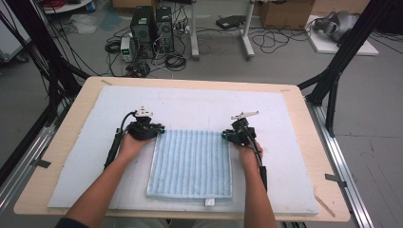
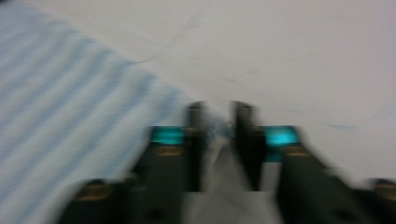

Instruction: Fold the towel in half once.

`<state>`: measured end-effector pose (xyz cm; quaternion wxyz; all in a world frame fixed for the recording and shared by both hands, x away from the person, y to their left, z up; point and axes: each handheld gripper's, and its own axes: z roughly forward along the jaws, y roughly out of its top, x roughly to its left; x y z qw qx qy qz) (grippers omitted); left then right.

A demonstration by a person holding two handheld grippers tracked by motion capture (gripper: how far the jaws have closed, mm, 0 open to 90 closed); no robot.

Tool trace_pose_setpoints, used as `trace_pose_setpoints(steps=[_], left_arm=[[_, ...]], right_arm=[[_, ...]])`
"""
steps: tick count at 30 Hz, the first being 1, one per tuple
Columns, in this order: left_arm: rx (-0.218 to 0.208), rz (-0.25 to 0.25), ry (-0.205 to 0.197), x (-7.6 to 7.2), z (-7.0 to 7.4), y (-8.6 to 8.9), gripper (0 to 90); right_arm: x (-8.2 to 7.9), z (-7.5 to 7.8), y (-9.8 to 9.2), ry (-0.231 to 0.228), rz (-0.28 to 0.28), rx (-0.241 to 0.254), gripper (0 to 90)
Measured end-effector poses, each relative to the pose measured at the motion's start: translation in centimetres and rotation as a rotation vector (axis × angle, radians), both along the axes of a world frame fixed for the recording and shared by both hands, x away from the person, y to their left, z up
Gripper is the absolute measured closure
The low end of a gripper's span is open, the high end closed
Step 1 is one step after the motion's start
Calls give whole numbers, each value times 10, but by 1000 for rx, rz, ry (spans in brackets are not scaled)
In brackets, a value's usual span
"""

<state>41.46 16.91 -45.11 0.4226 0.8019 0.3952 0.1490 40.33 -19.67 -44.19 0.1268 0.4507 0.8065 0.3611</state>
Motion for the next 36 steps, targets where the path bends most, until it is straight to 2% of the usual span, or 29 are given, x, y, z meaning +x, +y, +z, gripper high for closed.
trace_pose_setpoints(steps=[1, 2, 3, 6, 7, 9, 11, 12, 13, 14, 15, 16, 17, 18, 20, 21, 23, 26, 29, 32, 36], left_arm=[[25, -4, -23, -1, 0, -3, 868], [26, 4, -33, 0, 0, -4, 874], [20, 20, -39, 1, 1, -4, 877], [-46, 70, -80, 3, 4, -1, 878], [-42, 75, -90, 3, 4, -1, 879], [-36, 81, -78, 7, 6, -2, 878], [-40, 102, -99, 7, 7, 0, 847], [-66, 121, -96, 9, 8, 3, 734], [-92, 132, -81, 9, 9, 7, 565], [-108, 136, -72, 9, 10, 10, 482], [-133, 139, -68, 9, 12, 15, 441], [-158, 137, -70, 7, 14, 19, 390], [-177, 137, -79, 5, 16, 23, 344], [-183, 123, -84, 1, 19, 27, 313], [-199, 114, -78, -3, 23, 32, 191], [-221, 109, -86, -7, 26, 35, 151], [-254, 90, -96, -17, 30, 39, 151], [-258, 60, -122, -32, 36, 42, 151], [-285, 58, -152, -44, 42, 48, 155], [-287, 53, -163, -53, 46, 52, 155], [-290, 53, -175, -60, 49, 55, 155]], right_arm=[[-1, 1, 3, -13, 9, -25, 860], [0, 1, 4, -21, 9, -34, 866], [1, 1, 4, -30, 4, -41, 868], [4, 3, 2, -76, -32, -39, 869], [5, 4, 3, -94, -39, -43, 869], [8, 5, 5, -110, -41, -51, 868], [10, 7, 7, -127, -43, -59, 841], [10, 7, 7, -129, -56, -57, 754], [9, 8, 5, -132, -81, -54, 620], [9, 9, 2, -130, -103, -27, 513], [8, 9, -2, -124, -116, 1, 446], [6, 11, -5, -118, -130, 18, 410], [3, 14, -9, -132, -131, 16, 389], [0, 17, -12, -136, -124, 19, 374], [-7, 26, -19, -159, -113, 14, 301], [-12, 31, -22, -172, -111, 13, 281], [-22, 41, -30, -201, -92, 16, 241], [-42, 56, -39, -261, -87, 53, 189], [-63, 66, -45, -319, -59, 44, 183], [-76, 66, -53, -332, -55, 55, 168], [-84, 58, -61, -317, -68, 58, 127]])
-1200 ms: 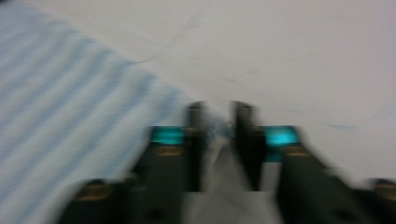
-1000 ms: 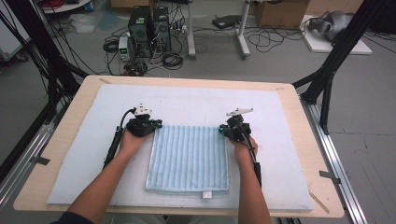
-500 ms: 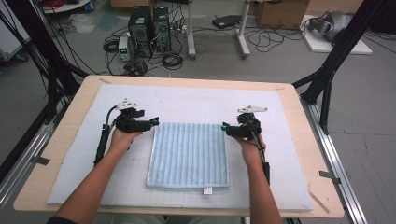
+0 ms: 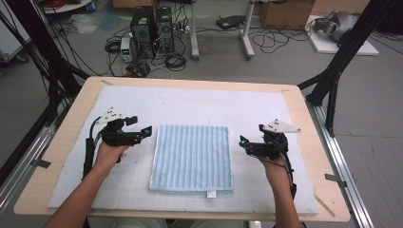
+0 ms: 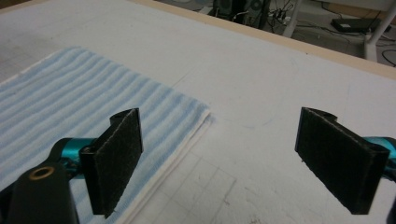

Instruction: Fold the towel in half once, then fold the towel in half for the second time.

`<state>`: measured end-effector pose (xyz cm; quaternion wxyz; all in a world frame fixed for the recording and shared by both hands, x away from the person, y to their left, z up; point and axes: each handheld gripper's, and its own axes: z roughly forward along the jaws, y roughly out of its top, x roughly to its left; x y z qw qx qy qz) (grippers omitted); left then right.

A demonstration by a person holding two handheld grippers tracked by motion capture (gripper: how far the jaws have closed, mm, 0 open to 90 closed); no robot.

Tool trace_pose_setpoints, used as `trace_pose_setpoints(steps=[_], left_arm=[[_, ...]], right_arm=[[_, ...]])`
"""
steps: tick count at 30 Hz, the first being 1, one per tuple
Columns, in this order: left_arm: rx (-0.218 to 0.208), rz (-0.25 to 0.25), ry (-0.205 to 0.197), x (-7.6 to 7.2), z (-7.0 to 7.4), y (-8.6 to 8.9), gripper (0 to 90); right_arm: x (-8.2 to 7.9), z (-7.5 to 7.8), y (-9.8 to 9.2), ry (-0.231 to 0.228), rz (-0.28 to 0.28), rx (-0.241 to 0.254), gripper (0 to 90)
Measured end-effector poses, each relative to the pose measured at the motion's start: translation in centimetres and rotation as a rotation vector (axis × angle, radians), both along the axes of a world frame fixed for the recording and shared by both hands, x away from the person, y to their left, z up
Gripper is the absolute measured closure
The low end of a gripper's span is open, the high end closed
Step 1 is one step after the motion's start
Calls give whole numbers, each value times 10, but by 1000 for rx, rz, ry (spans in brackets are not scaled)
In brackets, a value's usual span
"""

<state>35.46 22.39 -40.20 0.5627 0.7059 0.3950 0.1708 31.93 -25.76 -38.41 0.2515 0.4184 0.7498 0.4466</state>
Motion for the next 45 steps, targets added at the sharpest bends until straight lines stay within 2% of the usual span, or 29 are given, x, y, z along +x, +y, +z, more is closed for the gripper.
trace_pose_setpoints(steps=[3, 8, 17, 19, 23, 25, 29, 31, 34, 35, 38, 45], left_arm=[[2, 3, -17, -2, 2, 1, 155], [12, 10, -1, -2, 2, 1, 155], [8, 18, -6, -5, 4, 1, 160], [2, 19, -9, -5, 6, 1, 161], [-10, 21, -40, -6, 7, 3, 163], [-10, 23, -33, -4, 6, 4, 166], [-17, 28, -30, 0, 9, 7, 165], [-4, 27, -36, 3, 10, 7, 165], [-3, 25, -21, 8, 9, 7, 158], [-2, 40, -5, 12, 8, 6, 157], [11, 34, 29, 21, 5, 6, 157], [35, 14, 38, 42, 6, -8, 197]], right_arm=[[-1, -2, -4, 5, -11, 13, 125], [-2, -1, -8, 19, -30, 25, 124], [-4, 1, -11, 7, -34, 36, 124], [-4, 1, -10, 9, -34, 38, 124], [-4, -2, -8, 16, -30, 35, 124], [-1, -6, -6, 28, -34, 33, 124], [3, -9, -1, 43, -35, 34, 124], [4, -8, 1, 38, -27, 25, 124], [5, -9, 4, 41, -23, 16, 124], [6, -9, 5, 45, -20, 13, 124], [8, -11, 8, 53, -11, 2, 124], [11, -12, 6, 48, -25, 13, 124]])
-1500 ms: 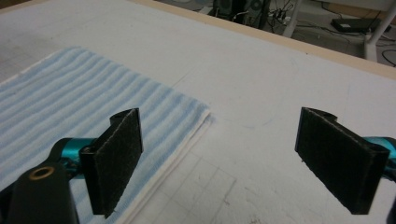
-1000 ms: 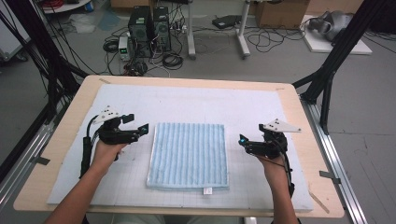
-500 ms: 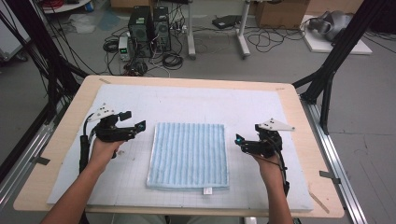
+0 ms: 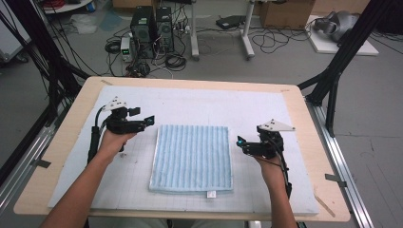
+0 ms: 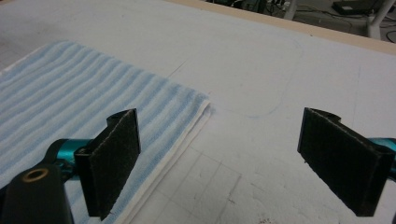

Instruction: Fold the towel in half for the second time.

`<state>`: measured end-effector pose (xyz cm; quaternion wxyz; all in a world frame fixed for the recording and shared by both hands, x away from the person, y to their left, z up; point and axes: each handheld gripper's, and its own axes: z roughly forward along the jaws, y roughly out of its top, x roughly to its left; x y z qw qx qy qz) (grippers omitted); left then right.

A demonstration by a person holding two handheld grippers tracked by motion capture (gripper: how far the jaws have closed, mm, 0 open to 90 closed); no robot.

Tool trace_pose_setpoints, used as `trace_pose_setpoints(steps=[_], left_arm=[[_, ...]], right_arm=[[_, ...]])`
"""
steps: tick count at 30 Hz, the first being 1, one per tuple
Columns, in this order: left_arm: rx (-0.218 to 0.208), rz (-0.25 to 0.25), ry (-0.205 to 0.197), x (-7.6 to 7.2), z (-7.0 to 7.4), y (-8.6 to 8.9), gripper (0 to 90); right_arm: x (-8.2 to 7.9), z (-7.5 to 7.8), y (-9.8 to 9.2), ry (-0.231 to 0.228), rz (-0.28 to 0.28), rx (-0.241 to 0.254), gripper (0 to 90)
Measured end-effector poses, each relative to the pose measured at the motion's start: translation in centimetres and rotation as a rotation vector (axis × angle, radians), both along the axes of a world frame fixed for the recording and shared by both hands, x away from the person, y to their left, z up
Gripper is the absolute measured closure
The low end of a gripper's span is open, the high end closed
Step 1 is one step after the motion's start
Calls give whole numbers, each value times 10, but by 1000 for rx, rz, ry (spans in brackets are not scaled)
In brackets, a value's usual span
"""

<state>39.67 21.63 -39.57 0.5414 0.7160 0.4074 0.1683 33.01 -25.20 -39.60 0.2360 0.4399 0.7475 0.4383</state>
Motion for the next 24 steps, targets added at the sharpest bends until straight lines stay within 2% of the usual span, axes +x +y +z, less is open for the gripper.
trace_pose_setpoints(steps=[4, 5, 6, 7, 8, 9, 17, 21, 23, 24], left_arm=[[28, -8, -4, 9, -2, -8, 223], [35, -8, 7, 11, -3, -9, 227], [25, -14, 35, 14, -7, -11, 232], [23, -30, 63, 16, -11, -12, 278], [33, -33, 85, 18, -15, -14, 315], [50, -27, 98, 19, -19, -16, 315], [94, -5, 121, 26, -33, -28, 323], [128, -2, 157, 29, -41, -30, 356], [137, -17, 166, 29, -45, -33, 392], [155, -26, 168, 29, -46, -35, 413]], right_arm=[[0, 0, -1, 3, 4, -3, 124], [-1, 0, -2, 5, 2, -2, 124], [0, 0, -2, 6, 0, -1, 124], [0, 0, -2, 4, 1, 0, 124], [0, 0, -2, 5, 2, -1, 124], [0, 0, -2, 4, 4, -1, 124], [-1, 0, 0, 3, 22, -11, 124], [-1, -1, 0, 10, 24, -14, 124], [0, -2, 1, 12, 22, -14, 124], [1, -2, 1, 16, 22, -19, 124]])
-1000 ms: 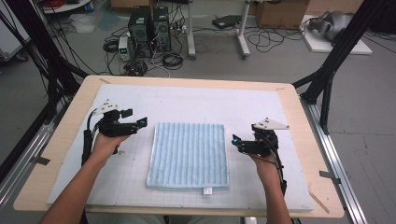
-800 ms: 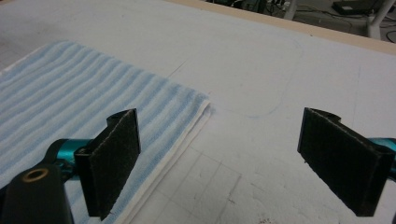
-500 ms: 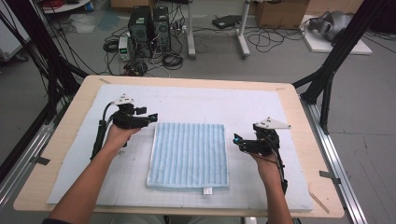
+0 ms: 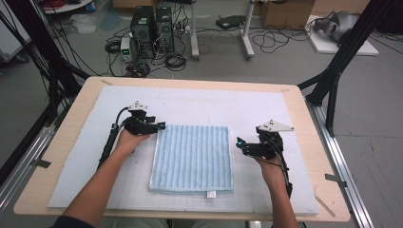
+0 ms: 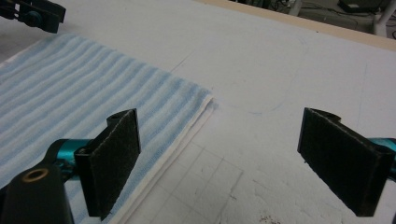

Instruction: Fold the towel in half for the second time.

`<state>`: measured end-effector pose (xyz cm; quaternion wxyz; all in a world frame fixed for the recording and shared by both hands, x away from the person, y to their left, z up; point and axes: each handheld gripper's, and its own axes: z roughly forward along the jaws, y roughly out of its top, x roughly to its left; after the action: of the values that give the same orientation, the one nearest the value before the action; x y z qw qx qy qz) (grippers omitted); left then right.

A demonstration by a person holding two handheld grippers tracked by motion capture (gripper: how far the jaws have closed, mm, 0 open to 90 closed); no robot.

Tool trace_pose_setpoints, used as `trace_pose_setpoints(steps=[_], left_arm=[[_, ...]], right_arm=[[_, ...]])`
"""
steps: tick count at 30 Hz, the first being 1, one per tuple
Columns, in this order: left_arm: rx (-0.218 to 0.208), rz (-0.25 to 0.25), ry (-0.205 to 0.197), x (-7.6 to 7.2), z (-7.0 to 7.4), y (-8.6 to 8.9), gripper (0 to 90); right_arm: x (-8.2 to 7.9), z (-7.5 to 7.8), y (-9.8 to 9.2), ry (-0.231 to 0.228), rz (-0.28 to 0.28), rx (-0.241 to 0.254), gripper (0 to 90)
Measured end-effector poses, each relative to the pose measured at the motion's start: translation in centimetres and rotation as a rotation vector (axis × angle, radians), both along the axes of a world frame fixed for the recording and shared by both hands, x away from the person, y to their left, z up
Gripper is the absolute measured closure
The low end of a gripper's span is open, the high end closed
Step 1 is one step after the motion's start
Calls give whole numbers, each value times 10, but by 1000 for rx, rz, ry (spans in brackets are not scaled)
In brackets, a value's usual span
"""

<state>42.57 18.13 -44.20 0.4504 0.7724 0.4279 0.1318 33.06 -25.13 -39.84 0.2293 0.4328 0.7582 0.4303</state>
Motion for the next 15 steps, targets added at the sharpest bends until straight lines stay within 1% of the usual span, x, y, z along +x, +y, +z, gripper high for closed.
trace_pose_setpoints(steps=[3, 5, 6, 7, 8, 9, 10, 11, 12, 15], left_arm=[[35, -42, 15, -1, -5, -5, 496], [73, -63, 21, -3, -7, -9, 577], [89, -61, 5, -5, -7, -11, 587], [95, -66, 2, -6, -7, -12, 610], [100, -77, 0, -7, -7, -14, 670], [107, -96, -13, -9, -7, -15, 730], [109, -100, -24, -10, -8, -17, 795], [111, -92, -39, -13, -9, -18, 817], [108, -87, -44, -14, -9, -19, 835], [113, -86, -51, -15, -9, -19, 844]], right_arm=[[2, -1, 0, 7, -3, -2, 124], [2, -2, 1, 12, -7, -4, 124], [3, -2, 1, 13, -5, -3, 124], [3, -2, 1, 12, -5, -3, 124], [3, -2, 2, 12, -1, -3, 124], [3, -3, 2, 14, -3, -6, 124], [4, -3, 3, 15, -2, -8, 124], [5, -3, 3, 17, -1, -11, 124], [5, -4, 4, 25, -4, -10, 124], [8, -6, 6, 32, -12, -6, 124]])
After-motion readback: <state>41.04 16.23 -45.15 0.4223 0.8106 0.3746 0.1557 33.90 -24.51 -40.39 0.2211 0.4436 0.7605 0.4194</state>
